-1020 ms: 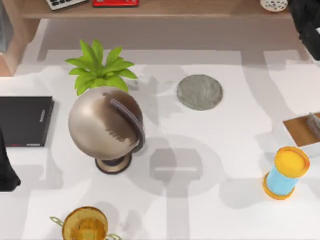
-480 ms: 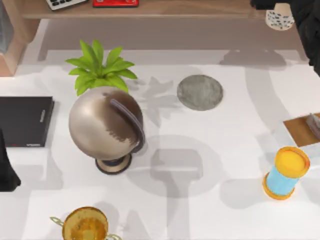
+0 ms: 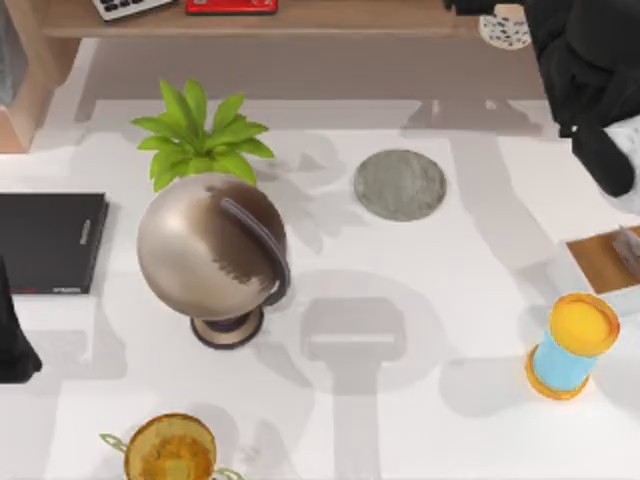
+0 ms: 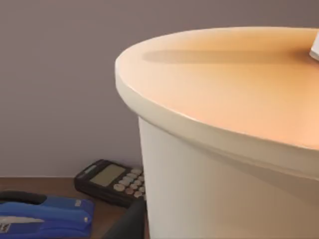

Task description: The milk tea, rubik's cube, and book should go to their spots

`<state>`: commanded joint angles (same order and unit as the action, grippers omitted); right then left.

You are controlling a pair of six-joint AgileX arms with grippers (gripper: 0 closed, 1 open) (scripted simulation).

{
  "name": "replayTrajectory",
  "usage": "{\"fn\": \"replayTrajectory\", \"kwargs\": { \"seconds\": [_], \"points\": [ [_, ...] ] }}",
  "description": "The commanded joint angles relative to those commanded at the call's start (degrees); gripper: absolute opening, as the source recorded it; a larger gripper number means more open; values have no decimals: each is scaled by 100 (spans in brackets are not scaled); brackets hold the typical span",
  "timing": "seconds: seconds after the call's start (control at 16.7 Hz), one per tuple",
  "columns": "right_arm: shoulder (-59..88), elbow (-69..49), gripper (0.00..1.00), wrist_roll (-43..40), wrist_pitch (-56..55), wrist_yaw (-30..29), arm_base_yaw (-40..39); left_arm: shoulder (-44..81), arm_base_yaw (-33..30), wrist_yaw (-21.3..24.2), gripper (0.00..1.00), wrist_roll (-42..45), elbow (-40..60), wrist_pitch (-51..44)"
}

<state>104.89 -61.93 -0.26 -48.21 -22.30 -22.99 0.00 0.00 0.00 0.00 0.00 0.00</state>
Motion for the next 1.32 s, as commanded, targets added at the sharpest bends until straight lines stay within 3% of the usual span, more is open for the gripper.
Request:
{"fn": "replayTrajectory", "kwargs": {
  "seconds": [0.3,0.6,1.32],
  "points": [
    [867,74,0,-26,-739,-795,-890,0,0,0,100,0,0,0],
    [1818,-59,0,130,-1088,-1504,-1257,0,0,0,100,0,0,0],
    [2311,-63,0,152,-1524,-1581,-1289,0,0,0,100,0,0,0]
  ]
}}
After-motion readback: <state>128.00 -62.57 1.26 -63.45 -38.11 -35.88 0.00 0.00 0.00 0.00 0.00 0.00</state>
